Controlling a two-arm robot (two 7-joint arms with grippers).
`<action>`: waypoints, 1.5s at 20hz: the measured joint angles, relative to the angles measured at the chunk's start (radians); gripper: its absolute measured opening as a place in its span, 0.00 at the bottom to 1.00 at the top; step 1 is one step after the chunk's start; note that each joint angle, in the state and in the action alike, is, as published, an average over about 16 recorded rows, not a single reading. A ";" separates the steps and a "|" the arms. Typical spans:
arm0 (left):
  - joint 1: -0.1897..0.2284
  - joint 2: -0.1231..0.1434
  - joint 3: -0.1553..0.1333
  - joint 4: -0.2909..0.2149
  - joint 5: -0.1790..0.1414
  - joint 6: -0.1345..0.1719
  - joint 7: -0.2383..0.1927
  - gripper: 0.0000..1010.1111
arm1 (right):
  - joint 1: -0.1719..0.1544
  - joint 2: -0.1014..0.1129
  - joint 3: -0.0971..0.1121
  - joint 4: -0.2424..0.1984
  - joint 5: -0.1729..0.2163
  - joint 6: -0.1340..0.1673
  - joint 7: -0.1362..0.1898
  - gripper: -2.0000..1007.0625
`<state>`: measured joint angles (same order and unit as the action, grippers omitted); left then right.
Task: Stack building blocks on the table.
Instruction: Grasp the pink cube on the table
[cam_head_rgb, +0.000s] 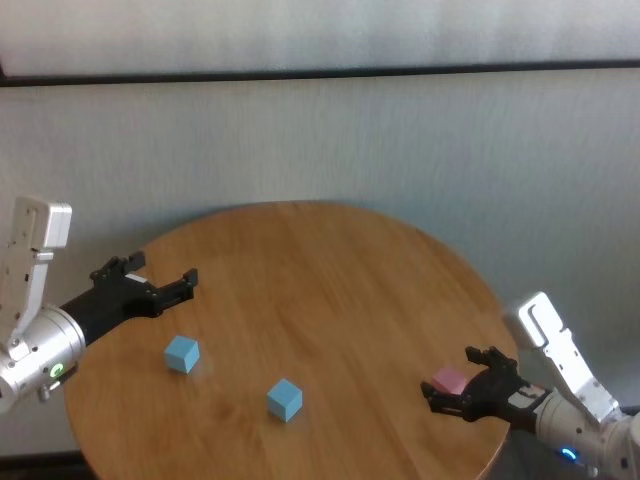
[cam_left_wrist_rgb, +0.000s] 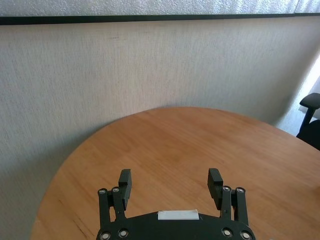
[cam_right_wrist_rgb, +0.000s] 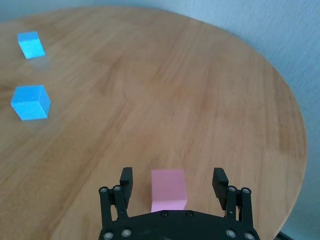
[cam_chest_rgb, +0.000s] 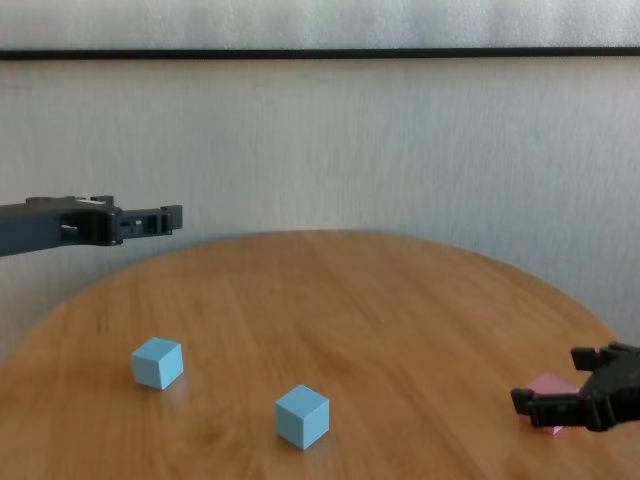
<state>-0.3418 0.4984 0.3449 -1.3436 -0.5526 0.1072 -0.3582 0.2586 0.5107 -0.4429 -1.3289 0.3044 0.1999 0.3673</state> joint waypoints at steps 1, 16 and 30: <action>0.000 0.000 0.000 0.000 0.000 0.000 0.000 0.99 | 0.002 -0.002 0.002 0.002 0.001 0.002 0.004 1.00; 0.000 0.000 0.000 0.000 0.000 0.000 0.000 0.99 | 0.003 -0.023 0.030 0.013 -0.011 0.041 0.041 1.00; 0.000 0.000 0.000 0.000 0.000 0.000 0.000 0.99 | 0.000 -0.037 0.036 0.029 -0.043 0.052 0.043 0.99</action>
<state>-0.3419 0.4984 0.3450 -1.3436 -0.5525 0.1072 -0.3583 0.2585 0.4736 -0.4073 -1.2995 0.2615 0.2520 0.4100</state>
